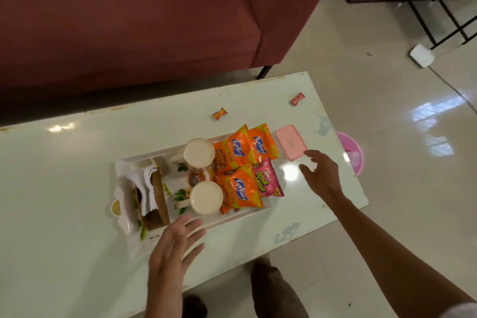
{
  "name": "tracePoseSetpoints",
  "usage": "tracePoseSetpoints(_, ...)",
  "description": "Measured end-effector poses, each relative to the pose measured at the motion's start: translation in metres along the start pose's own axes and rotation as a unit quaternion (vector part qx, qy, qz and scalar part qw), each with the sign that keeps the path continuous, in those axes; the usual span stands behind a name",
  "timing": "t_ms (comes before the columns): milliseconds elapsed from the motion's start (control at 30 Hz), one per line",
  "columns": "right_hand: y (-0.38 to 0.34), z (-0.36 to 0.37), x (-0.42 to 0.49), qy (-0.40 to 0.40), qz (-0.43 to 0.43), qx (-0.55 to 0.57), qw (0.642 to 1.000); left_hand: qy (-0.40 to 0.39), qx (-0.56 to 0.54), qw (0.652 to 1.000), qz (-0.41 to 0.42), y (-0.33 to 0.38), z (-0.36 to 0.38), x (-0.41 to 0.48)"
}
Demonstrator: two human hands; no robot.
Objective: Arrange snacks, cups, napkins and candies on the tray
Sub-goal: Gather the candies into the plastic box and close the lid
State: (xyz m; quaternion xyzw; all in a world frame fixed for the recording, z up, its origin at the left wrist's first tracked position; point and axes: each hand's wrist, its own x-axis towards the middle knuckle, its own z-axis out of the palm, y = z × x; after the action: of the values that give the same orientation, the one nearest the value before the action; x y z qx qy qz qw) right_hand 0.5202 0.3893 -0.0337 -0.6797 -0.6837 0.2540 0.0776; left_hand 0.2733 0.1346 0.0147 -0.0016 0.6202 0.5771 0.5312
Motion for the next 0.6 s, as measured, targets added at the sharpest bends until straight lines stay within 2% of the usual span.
tracePoseSetpoints(100,0.012,0.005,0.024,-0.034,-0.05,-0.056,0.997,-0.073,-0.102,0.989,-0.078,0.01,0.053,0.014)
tracePoseSetpoints(233,0.025,0.019,0.058,-0.084,-0.123,-0.124,0.981,-0.129,-0.158,0.975,-0.085,0.009,0.116,0.046)
tracePoseSetpoints(367,0.04,0.035,0.083,-0.111,-0.165,-0.125,0.972,-0.124,-0.115,0.983,-0.071,-0.004,0.169,0.072)
tracePoseSetpoints(533,0.059,0.047,0.091,-0.085,-0.219,-0.008,0.972,-0.095,0.006,0.994,-0.05,-0.027,0.217,0.088)
tracePoseSetpoints(600,0.062,0.043,0.093,-0.08,-0.194,0.043,0.977,-0.073,0.063,0.995,-0.032,-0.034,0.231,0.092)
